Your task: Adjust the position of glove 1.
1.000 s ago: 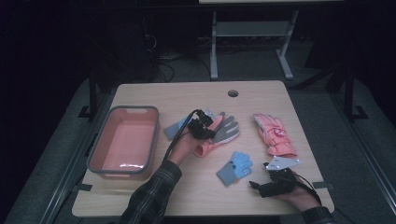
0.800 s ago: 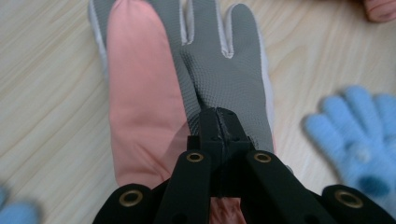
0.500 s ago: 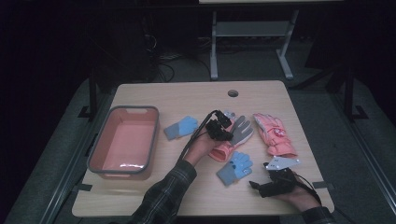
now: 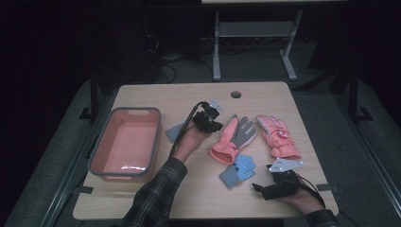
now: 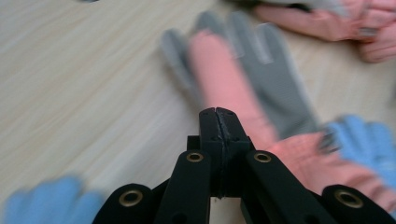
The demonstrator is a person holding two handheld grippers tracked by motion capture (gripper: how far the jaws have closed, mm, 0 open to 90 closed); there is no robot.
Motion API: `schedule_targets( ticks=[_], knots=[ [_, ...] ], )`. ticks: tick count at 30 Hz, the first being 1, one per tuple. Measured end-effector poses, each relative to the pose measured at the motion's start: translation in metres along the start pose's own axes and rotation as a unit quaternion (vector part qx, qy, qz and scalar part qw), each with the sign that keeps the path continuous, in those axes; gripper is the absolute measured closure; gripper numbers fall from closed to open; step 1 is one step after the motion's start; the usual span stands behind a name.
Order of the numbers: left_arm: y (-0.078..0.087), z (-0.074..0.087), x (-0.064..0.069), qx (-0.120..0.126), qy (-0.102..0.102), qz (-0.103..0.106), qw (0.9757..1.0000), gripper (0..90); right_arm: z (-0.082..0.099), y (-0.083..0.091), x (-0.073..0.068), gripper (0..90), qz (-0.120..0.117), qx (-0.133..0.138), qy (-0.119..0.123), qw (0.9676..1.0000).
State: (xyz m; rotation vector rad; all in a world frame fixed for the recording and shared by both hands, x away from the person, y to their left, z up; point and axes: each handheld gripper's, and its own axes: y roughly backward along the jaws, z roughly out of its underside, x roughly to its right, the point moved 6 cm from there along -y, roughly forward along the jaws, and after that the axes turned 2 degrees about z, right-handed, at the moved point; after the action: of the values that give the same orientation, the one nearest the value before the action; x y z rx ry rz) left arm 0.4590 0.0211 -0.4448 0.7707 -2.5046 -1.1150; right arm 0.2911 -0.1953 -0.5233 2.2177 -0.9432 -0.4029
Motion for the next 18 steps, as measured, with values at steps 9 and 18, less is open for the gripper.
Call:
schedule_targets(
  ticks=[9,18],
  knots=[
    [0.005,0.034,-0.038,-0.011,0.049,-0.056,0.9972,89.7,0.0,0.0,0.0,8.8,0.0,0.0,-0.001,1.0],
    [-0.004,0.056,-0.05,-0.032,0.065,-0.082,0.994,89.7,0.0,0.0,0.0,8.8,0.001,0.0,0.0,1.0]
  ],
)
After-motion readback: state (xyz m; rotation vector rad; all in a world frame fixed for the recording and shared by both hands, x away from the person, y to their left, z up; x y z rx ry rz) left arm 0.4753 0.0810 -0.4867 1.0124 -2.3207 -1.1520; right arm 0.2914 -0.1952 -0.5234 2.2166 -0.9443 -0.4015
